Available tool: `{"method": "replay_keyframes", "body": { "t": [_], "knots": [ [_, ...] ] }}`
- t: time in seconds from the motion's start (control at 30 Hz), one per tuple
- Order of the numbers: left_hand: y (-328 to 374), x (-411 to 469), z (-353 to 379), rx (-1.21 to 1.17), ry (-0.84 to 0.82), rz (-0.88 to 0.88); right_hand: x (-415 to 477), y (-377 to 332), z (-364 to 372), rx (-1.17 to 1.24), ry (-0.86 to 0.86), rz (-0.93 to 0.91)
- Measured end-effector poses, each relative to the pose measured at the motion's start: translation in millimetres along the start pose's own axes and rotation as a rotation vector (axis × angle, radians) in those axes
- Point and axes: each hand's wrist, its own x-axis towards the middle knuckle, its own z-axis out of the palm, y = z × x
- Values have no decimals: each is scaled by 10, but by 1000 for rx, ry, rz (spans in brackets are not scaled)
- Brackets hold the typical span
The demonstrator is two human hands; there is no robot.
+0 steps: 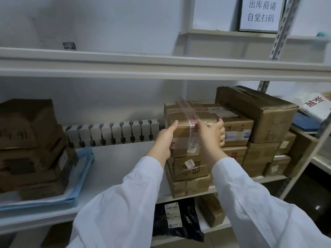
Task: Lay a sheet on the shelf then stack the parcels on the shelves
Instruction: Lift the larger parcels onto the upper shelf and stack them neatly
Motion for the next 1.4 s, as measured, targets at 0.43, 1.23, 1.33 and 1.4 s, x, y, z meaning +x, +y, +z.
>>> {"method": "replay_keyframes", "body": {
  "t": [0.43, 1.23, 1.33, 1.4],
  "knots": [
    [56, 4, -339, 4, -32, 265, -106, -123, 29, 229, 0, -181],
    [637, -911, -1830, 1, 184, 635, -1130, -1042, 596, 274, -440, -312],
    [706, -1050, -1929, 13, 180, 608, -1247, -1158, 621, 250, -451, -319],
    [756, -1143, -1980, 16, 170, 582, -1316, -1233, 633, 236, -462, -322]
  ]
}}
